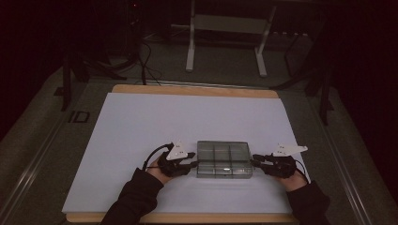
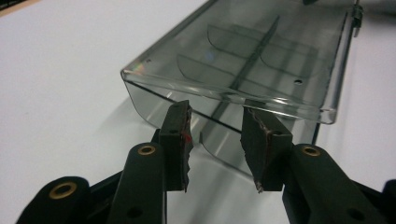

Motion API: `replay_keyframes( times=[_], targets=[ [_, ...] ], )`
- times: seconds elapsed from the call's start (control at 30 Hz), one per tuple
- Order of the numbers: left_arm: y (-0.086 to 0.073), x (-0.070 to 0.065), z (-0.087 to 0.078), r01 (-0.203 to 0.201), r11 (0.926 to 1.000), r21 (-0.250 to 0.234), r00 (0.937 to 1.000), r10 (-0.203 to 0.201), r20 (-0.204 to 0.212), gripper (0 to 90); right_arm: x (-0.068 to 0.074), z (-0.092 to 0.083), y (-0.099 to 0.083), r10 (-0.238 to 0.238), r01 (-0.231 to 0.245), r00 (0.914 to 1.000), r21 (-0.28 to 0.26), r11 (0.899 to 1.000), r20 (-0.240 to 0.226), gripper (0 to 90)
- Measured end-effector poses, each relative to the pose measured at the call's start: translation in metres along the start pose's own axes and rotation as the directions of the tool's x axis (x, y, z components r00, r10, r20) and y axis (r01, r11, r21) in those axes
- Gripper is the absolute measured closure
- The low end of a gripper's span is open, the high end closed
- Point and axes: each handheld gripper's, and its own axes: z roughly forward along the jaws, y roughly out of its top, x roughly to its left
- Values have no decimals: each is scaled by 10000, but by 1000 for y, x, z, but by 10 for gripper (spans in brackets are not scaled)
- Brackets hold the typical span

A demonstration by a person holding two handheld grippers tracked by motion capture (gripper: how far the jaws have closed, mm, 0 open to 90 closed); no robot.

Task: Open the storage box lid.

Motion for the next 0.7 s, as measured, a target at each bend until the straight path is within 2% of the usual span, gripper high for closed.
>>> replay_keyframes(
  times=[0.17, 0.3, 0.37, 0.4, 0.47, 0.7],
  targets=[
    [2, 3, 4, 21, 9999, -143, 9999, -23, -129, 581, -3, 3, 4, -52, 55, 9995, -93, 9999, 298, 638],
    [4, 6, 8, 37, 9998, -211, 9989, -47, -477, 582, -6, 5, 6, -27, 34, 9990, -174, 9998, 445, 598],
    [4, 7, 8, 16, 9996, -272, 9988, -29, -494, 582, -6, 6, 6, -76, 85, 9988, -177, 9998, 488, 594],
    [5, 8, 10, -309, 9990, -309, 9975, 289, -643, 582, -6, 6, 7, -82, 94, 9984, -202, 9998, 552, 593],
    [6, 9, 11, -491, 9983, -328, 9965, 467, -695, 584, -8, 7, 8, -137, 154, 9975, -232, 9996, 694, 596],
    [9, 13, 13, -569, 9963, -651, 9946, 509, -904, 615, -10, 9, 14, -187, 220, 9961, -376, 9991, 858, 597]
  ],
)
